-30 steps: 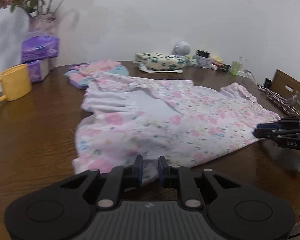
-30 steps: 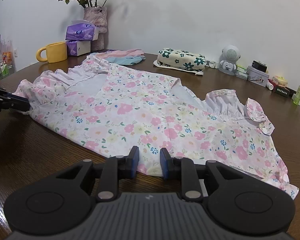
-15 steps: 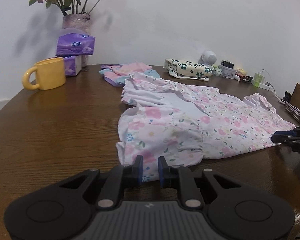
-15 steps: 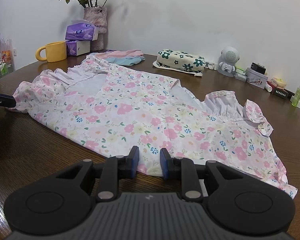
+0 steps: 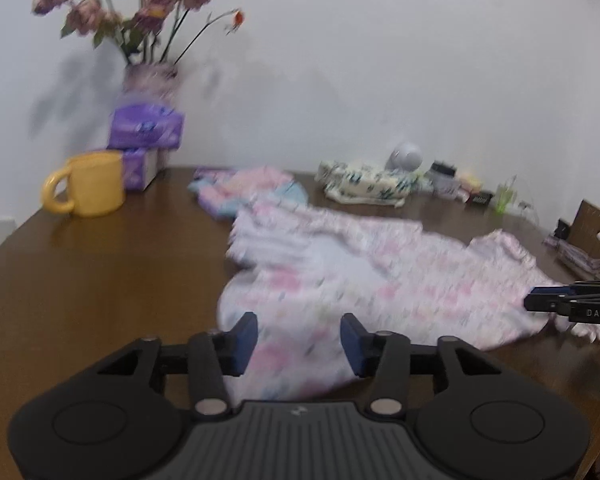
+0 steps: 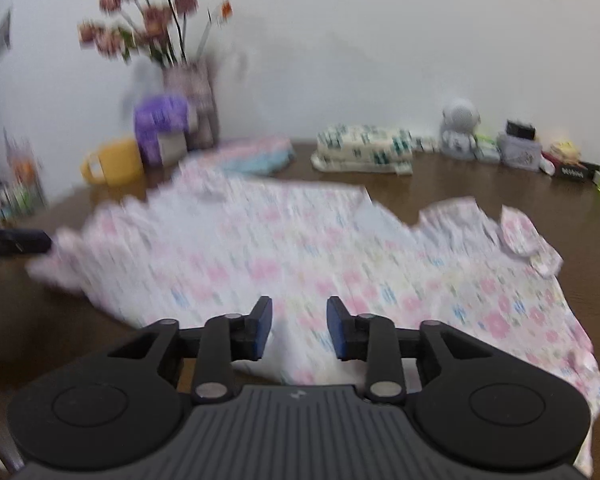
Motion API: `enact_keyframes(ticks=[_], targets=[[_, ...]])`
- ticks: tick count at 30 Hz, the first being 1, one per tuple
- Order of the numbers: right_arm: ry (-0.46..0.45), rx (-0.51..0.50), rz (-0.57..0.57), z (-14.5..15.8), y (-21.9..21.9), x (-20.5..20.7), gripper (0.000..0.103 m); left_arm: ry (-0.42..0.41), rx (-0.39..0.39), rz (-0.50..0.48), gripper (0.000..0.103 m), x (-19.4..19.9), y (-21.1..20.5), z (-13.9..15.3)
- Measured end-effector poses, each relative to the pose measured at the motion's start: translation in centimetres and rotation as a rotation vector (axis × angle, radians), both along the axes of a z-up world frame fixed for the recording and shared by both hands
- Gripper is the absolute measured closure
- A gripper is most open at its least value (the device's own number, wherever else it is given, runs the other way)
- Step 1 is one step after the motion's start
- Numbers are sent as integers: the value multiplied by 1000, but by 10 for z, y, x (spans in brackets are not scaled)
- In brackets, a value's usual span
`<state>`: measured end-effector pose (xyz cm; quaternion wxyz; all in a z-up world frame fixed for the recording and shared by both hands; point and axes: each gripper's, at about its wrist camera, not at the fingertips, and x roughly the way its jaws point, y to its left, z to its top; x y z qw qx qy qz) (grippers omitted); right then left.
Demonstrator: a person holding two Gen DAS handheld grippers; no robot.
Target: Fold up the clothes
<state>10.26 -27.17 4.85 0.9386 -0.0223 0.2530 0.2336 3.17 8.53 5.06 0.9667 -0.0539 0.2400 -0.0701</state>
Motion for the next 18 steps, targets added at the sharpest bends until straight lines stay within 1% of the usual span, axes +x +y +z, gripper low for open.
enact_keyframes(ticks=[1,3,5,7,9,10,11,13,16,18], targets=[[-11,5,10,3,5,1,70,-10,-8,-21,55,4,-5,4],[-15,-26,37,3,21,8,69,-21,-19,-82,55,15,-19,10],[-18,-68,61,2,40,17,68,-25,-2,-131,55,27,-34,13],[-19,-92,86,2,55,26,68,-11,18,-180,55,44,-52,15],[-19,-102,108,2,68,34,68,22,23,-208,55,61,-65,16],[-13,-98,107,2,71,39,68,41,25,-215,53,71,-71,15],[-2,-91,100,1,72,43,68,55,25,-208,48,78,-74,13],[24,-78,91,-3,73,51,68,83,25,-192,42,93,-81,8],[59,-67,87,-9,72,59,68,130,-17,-183,42,109,-85,-5],[73,-66,91,-13,73,62,68,147,-25,-181,44,115,-87,-11]])
